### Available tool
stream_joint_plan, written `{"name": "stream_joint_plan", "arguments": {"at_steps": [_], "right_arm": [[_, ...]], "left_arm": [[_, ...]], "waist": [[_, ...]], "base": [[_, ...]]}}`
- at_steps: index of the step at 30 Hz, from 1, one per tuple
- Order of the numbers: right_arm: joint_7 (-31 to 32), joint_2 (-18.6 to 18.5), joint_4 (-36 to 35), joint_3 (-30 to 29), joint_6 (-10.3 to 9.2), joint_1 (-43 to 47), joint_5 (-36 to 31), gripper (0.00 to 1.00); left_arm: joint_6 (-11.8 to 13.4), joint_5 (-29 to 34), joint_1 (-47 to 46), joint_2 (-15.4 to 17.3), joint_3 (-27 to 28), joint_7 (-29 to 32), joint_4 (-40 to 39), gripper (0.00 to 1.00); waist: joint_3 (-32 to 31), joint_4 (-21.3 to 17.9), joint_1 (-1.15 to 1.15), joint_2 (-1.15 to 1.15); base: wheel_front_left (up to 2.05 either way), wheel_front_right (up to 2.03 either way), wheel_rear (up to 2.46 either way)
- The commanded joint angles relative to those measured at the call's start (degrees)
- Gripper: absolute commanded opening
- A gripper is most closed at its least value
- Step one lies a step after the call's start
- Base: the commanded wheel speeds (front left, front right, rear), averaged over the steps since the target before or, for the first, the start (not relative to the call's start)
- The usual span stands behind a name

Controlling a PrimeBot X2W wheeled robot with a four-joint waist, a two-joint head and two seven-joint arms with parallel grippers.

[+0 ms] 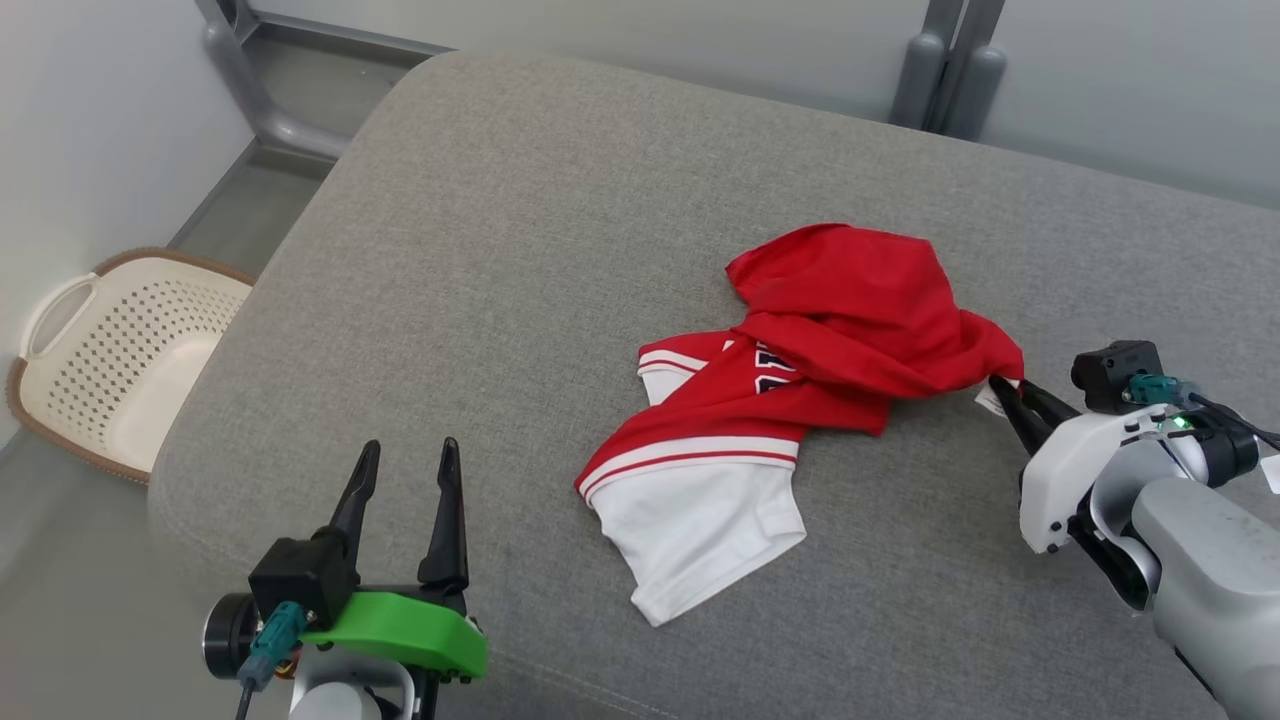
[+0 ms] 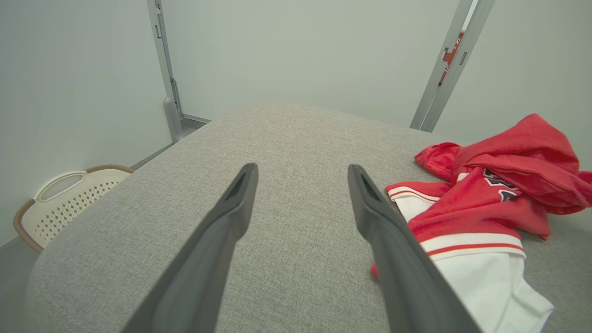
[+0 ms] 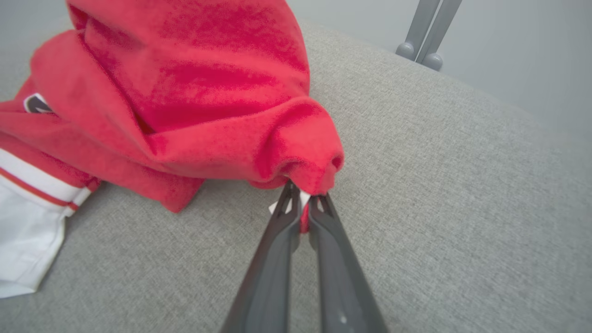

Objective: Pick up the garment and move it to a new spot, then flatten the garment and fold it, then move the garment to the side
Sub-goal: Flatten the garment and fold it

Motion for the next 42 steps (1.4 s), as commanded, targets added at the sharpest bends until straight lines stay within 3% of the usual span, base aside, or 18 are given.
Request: {"name": "stream_joint_plan", "arguments": {"at_steps": [1, 7, 12, 20, 23, 27, 30, 35, 42], "right_arm": [[-1.13, -0.44, -0.39, 0.34, -0.06, -0.26, 0.23, 0.0], [-3.27, -4.4, -4.68, 0.94, -0.06, -1.23, -1.09, 0.0], [-0.09, -9.92, -10.98, -0.71, -0.06, -2.12, -3.15, 0.0], [14.16, -17.89, -28.91, -5.85, -0.06, -2.25, -6.07, 0.0], [21.72, -20.3, -36.84, -9.02, -0.06, -3.01, -5.8, 0.0], [32.25, -22.67, -41.64, -11.42, -0.06, -3.59, -3.48, 0.0], [36.97, -23.15, -40.51, -11.61, -0.06, -5.47, -1.56, 0.0], [40.28, -22.82, -31.41, -8.54, -0.05, -9.24, -0.51, 0.0], [30.67, -20.04, -16.01, -2.92, -0.06, -15.51, -2.11, 0.0]], "left_arm": [[-0.2, 0.3, 0.71, 0.31, 0.44, -0.02, 0.19, 1.0], [-0.53, 0.3, 1.78, 0.9, 0.85, -0.03, 0.94, 1.0], [-0.22, 0.25, 2.58, 1.15, 1.32, -0.02, 0.82, 1.0], [-0.18, 0.04, 3.26, 0.8, 1.24, -0.02, 0.71, 1.0], [-0.48, 0.12, 2.79, 0.43, 0.97, -0.02, 0.82, 1.0], [-1.0, -0.16, 1.76, -0.6, 0.43, -0.02, 1.14, 1.0], [-1.25, -0.25, 1.02, -1.45, 0.28, -0.02, 1.52, 1.0], [-2.0, -0.36, -0.29, -2.69, -0.03, -0.02, 2.37, 1.0], [-2.97, 0.05, -2.35, -3.48, -0.3, -0.02, 2.97, 1.0]], "waist": [[-1.75, -1.74, 0.0, 0.0], [-4.06, -5.23, 0.0, 0.0], [-5.23, -7.99, 0.0, 0.0], [-5.62, -10.27, 0.0, 0.0], [-5.22, -9.98, 0.0, 0.0], [-3.79, -7.93, 0.0, 0.0], [-2.13, -5.77, 0.0, 0.0], [1.05, -1.37, 0.0, 0.0], [5.11, 3.19, 0.0, 0.0]], "base": [[0.0, 0.0, 0.0], [0.0, 0.0, 0.0], [0.0, 0.0, 0.0], [0.0, 0.0, 0.0], [0.0, 0.0, 0.0], [0.0, 0.0, 0.0], [0.0, 0.0, 0.0], [0.0, 0.0, 0.0], [0.0, 0.0, 0.0]]}}
